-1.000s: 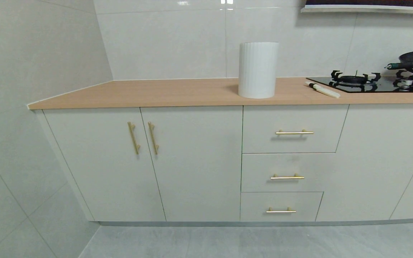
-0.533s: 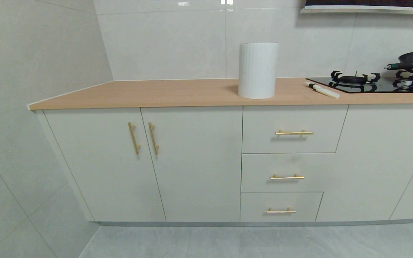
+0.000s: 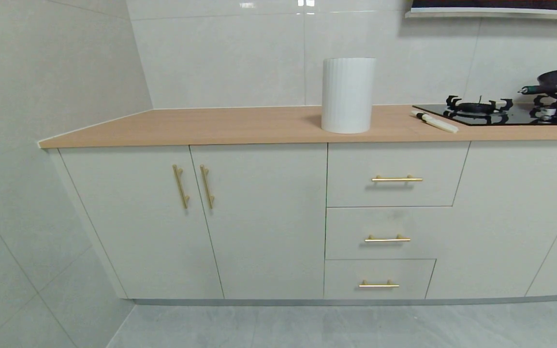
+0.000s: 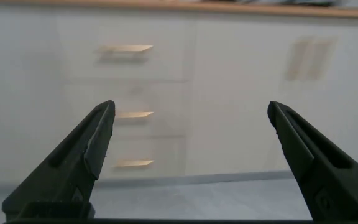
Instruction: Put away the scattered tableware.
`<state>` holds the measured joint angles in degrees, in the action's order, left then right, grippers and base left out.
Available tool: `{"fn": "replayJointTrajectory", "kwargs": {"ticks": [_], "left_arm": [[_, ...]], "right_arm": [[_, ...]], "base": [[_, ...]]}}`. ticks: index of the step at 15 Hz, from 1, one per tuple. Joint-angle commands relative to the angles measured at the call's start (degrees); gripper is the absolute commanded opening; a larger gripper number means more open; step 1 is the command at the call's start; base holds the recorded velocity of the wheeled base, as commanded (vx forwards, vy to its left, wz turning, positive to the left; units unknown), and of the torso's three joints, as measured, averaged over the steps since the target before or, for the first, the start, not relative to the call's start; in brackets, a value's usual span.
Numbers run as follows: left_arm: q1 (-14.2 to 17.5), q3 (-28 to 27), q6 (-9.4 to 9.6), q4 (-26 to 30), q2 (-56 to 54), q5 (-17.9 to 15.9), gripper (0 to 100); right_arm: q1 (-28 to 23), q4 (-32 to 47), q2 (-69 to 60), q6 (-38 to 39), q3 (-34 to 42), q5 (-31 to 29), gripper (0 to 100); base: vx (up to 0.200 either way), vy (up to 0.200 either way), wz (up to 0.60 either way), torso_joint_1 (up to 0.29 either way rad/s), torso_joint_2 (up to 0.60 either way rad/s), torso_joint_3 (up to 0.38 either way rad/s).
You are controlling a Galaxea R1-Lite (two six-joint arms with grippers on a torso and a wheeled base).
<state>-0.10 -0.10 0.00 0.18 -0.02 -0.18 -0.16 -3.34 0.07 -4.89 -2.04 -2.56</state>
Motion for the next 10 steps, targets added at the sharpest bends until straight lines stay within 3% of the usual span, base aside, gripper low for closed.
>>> {"fn": "replayJointTrajectory", "kwargs": {"ticks": [1, 10], "left_arm": [[0.01, 0.01, 0.00, -0.01, 0.02, 0.01, 100], [0.01, 0.01, 0.00, -0.01, 0.02, 0.01, 100]], "right_arm": [[-0.02, 0.26, -0.07, 0.05, 2.04, 1.07, 100], [0.16, 3.25, -0.07, 3.04, 2.04, 5.11, 100]], "base": [[0.000, 0.000, 0.00, 0.000, 0.00, 0.000], [0.000, 0.000, 0.00, 0.000, 0.00, 0.000]]}}
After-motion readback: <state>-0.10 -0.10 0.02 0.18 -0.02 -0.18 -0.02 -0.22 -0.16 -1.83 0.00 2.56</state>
